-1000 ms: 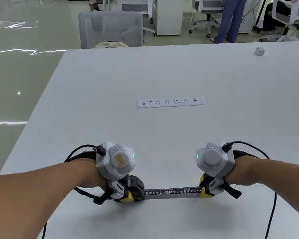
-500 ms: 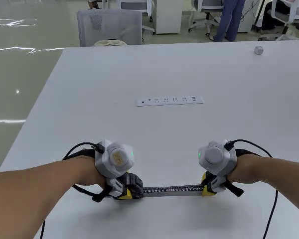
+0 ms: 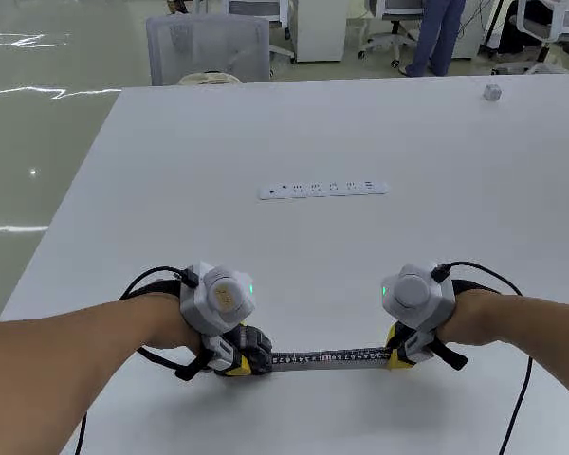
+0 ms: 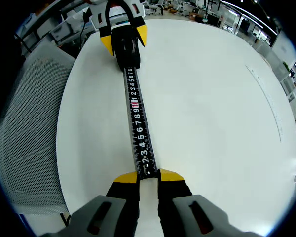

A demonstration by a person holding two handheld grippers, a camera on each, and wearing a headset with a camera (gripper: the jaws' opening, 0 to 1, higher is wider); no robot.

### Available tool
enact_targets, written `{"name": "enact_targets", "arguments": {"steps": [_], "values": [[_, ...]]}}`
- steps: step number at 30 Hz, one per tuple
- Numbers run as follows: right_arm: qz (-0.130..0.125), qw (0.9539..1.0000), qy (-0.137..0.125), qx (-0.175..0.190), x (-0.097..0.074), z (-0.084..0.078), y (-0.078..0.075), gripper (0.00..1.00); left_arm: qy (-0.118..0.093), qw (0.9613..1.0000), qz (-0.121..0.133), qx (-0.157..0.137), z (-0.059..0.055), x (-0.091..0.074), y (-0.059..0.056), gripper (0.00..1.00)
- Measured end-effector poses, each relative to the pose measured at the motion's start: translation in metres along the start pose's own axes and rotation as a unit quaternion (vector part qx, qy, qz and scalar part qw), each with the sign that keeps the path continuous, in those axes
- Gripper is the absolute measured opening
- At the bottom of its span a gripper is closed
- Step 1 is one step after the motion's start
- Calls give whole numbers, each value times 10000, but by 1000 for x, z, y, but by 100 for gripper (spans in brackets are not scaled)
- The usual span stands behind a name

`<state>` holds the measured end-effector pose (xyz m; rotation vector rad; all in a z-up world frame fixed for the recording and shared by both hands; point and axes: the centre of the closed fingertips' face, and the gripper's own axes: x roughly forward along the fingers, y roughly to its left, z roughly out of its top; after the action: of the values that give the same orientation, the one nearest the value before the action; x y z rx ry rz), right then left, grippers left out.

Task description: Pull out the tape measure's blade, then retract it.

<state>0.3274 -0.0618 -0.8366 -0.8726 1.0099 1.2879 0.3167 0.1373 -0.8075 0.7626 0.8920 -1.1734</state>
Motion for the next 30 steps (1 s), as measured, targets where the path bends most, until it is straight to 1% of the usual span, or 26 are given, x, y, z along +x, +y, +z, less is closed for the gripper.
{"name": "enact_targets", "arguments": {"steps": [20, 30], "values": [[-36, 9999, -2, 121, -5, -14, -1, 12, 10, 10000, 6, 8, 0, 0, 0, 35], [-49, 9999, 35, 109, -6, -19, -2, 12, 11, 10000, 3, 5, 0, 1, 0, 35]]}}
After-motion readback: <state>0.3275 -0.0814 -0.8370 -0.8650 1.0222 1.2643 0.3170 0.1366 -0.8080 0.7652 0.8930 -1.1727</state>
